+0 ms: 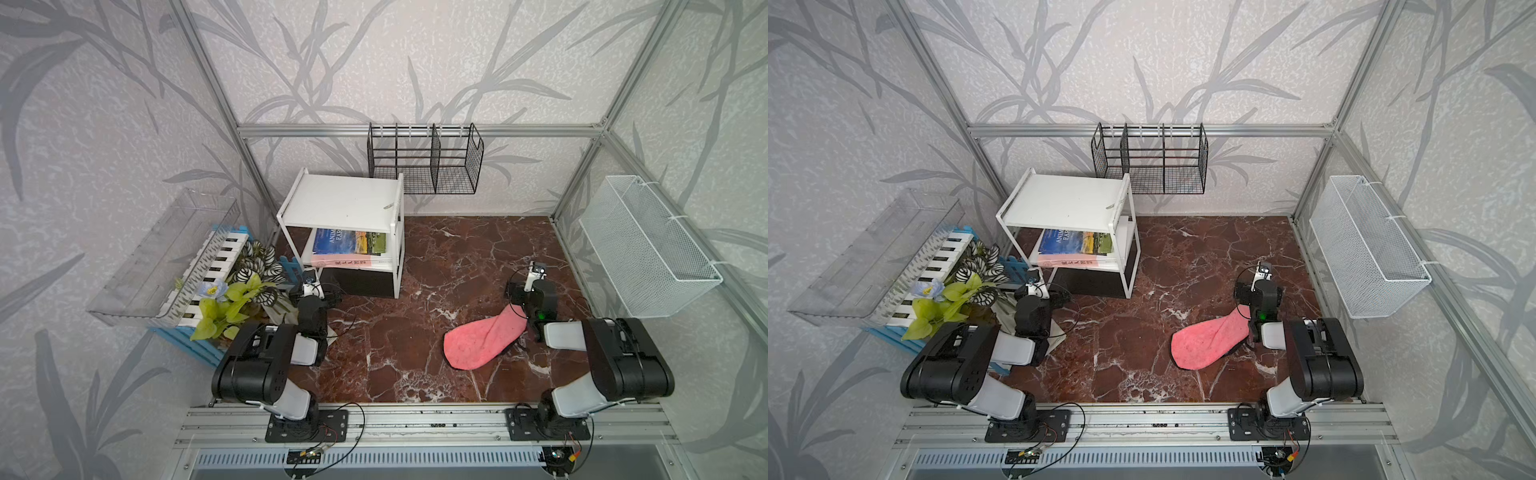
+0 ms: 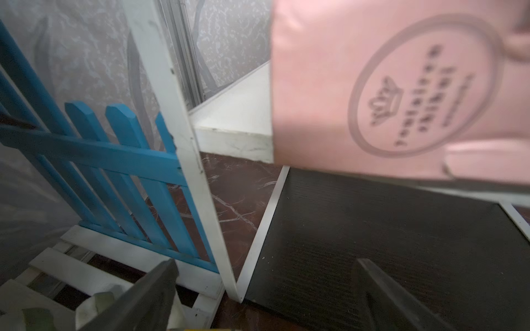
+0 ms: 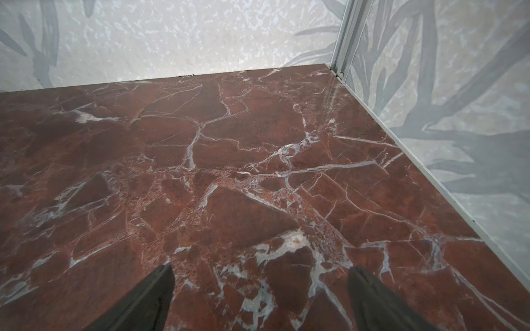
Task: Wipe the bookshelf clean with a cloth
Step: Move the shelf to the center of the board.
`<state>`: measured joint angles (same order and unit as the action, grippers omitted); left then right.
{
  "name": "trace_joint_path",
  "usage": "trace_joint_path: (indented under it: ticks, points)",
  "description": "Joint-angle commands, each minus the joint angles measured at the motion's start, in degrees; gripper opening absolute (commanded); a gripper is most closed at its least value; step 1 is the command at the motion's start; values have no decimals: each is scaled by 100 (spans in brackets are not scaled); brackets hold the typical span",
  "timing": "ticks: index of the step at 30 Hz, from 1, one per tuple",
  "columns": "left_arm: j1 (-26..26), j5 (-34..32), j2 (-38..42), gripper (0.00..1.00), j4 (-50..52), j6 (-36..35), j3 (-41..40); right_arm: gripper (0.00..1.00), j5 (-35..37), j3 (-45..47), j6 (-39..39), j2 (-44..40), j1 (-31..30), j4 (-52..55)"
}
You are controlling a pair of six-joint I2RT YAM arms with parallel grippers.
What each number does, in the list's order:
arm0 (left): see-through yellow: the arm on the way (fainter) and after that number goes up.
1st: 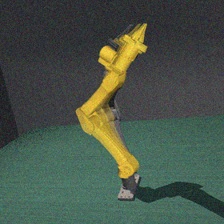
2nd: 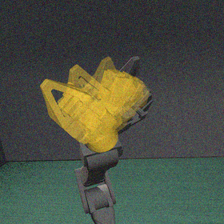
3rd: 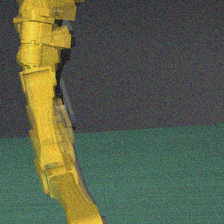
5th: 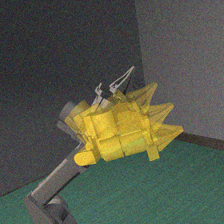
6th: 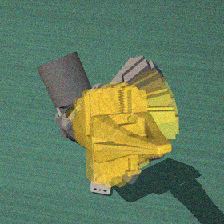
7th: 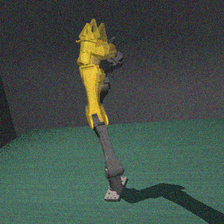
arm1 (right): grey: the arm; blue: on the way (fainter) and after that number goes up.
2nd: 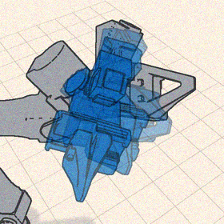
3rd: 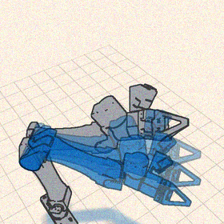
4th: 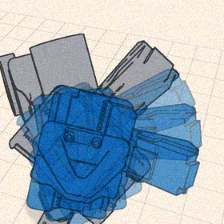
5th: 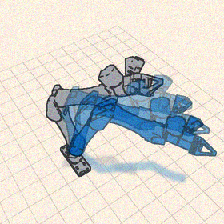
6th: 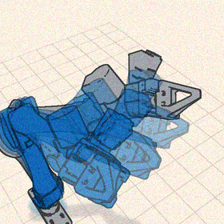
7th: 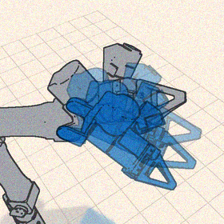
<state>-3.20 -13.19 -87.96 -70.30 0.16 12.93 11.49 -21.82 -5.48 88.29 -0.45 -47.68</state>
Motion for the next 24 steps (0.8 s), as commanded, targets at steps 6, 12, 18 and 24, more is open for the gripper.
trace_joint_path:
  ticks: [6, 12, 18, 24]
  points:
    - [39, 39, 76, 100, -2, 10, 90, 99, -6, -112, 29, -76, 7, 49]
    - [39, 42, 84, 100, -16, 10, 82, 99, -6, -99, 29, -84, 4, 36]
    - [35, -145, 449, 100, 118, 48, -21, 99, 295, -248, -69, -667, 1, 844]
    - [-203, -1409, 1944, 100, 1243, 599, -42, 99, -198, -414, -398, -2346, 1, 2209]
